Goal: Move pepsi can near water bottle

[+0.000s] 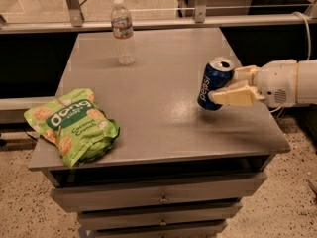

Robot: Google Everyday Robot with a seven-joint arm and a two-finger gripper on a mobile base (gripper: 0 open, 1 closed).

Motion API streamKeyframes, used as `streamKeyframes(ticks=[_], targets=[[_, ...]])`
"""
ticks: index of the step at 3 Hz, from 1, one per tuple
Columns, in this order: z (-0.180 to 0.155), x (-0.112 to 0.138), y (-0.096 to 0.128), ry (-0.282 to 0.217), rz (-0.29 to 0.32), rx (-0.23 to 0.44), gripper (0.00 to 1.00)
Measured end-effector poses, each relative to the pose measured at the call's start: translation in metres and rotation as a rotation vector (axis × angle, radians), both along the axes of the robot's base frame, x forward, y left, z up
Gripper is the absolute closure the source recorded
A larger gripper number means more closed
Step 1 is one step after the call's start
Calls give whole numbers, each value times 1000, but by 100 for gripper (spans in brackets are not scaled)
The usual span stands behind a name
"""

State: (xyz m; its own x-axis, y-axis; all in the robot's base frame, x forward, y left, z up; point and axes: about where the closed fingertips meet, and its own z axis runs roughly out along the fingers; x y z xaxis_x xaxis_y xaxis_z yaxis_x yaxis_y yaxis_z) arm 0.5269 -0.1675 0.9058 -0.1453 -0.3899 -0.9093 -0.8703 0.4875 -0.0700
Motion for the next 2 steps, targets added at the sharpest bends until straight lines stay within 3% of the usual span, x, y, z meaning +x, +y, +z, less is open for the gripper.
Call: streamKeyframes(ticks=[1, 2], targets=[[-7, 24, 34, -26, 16, 42, 100], [-10, 73, 75, -76, 11, 65, 100]])
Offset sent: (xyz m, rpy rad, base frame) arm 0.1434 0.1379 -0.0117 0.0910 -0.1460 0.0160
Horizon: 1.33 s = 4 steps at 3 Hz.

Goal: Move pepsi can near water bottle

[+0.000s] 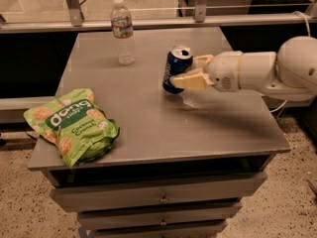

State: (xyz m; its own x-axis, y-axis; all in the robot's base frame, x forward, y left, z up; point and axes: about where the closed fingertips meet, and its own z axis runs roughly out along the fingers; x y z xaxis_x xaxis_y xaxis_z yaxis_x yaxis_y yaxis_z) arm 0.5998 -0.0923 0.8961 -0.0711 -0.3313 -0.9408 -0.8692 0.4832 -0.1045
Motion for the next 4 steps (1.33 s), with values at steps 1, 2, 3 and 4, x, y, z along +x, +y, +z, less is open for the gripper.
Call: streamKeyframes(ticks=[1, 2, 3, 4], targets=[[2, 61, 48, -52, 12, -20, 100], [2, 93, 67, -73, 17, -51, 100], [-1, 115, 82, -75, 18, -72, 83], [-5, 130, 91, -74, 16, -86, 61]])
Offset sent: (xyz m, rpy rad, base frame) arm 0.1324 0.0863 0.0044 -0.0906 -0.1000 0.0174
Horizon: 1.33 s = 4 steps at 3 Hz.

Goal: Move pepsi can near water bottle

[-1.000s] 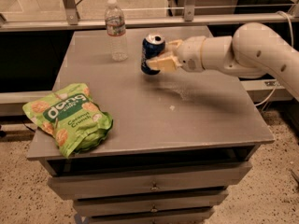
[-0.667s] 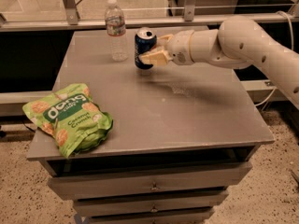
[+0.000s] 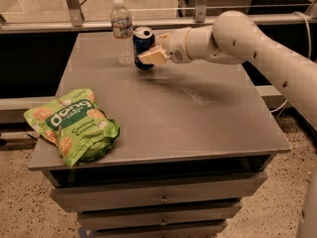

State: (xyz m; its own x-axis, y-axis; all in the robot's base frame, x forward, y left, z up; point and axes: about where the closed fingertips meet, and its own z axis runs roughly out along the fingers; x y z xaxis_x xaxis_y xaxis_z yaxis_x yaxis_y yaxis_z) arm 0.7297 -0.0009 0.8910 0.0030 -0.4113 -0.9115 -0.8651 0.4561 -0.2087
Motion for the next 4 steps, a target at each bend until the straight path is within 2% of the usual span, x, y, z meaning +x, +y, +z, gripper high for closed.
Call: streamKeyframes(ticks=[1, 2, 3, 4], targets=[[-8, 10, 16, 8, 17, -6, 30], [-12, 12, 26, 12, 32, -12, 6], [-14, 10, 23, 15, 34, -24, 0], [-14, 6, 15, 17, 32, -35, 0]])
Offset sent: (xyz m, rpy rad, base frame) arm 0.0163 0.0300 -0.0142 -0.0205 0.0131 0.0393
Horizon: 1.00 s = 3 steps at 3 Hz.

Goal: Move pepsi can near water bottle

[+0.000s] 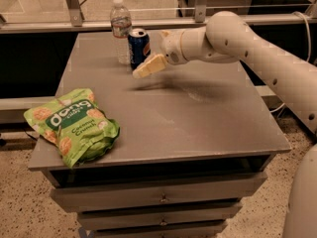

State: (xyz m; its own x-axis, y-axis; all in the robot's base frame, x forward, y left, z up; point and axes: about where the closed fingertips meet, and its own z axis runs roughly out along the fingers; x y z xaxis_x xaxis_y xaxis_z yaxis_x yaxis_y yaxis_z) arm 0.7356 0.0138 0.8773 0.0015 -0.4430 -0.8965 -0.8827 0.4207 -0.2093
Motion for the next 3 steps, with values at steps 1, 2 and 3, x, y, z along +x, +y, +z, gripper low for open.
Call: streamKeyframes(ticks=[1, 2, 3], targets=[[12, -11, -24, -14, 1, 19, 0], [57, -49, -84, -89, -3, 110, 0], [59, -59, -132, -98, -69, 118, 0]])
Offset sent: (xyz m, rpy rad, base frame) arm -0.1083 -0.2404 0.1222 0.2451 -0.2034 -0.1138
